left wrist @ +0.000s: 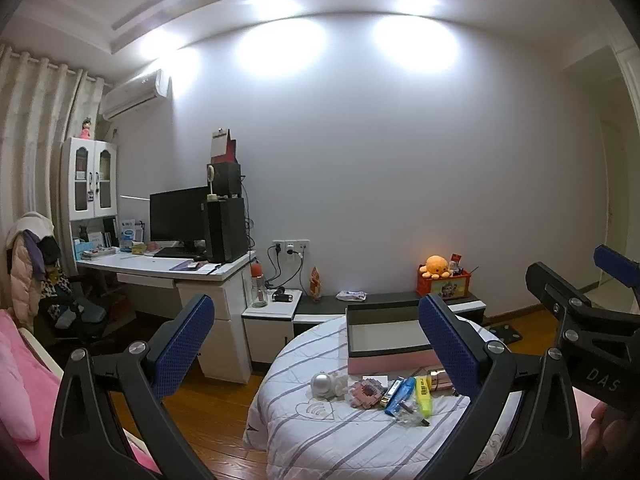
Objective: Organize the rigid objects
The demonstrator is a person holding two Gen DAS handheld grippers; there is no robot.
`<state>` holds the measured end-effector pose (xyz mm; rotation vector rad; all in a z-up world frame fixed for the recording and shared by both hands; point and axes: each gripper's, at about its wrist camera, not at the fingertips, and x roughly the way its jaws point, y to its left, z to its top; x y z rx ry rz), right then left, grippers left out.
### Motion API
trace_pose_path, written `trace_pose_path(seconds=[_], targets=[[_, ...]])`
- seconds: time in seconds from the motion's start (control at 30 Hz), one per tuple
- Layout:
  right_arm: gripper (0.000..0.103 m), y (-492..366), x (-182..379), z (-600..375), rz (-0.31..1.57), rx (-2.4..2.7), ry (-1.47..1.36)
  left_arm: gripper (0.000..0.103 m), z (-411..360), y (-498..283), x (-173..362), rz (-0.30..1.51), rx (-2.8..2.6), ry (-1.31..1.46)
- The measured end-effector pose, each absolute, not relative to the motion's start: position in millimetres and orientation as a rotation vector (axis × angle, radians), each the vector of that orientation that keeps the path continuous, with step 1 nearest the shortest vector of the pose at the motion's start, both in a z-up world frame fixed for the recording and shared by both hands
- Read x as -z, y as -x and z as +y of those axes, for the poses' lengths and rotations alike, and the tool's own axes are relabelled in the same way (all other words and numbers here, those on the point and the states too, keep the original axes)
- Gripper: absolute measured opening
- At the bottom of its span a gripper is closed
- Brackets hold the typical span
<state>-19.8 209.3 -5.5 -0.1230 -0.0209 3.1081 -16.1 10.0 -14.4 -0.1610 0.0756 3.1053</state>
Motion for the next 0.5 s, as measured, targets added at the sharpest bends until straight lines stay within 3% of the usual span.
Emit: trace_pose_path(seconds=[0.5], targets=[[0.103,16.5,-8.5,218.4,-0.040,-3.063,0.081,0.103,18.6,18.4,-2.5,0.021,-3.045,0.095]])
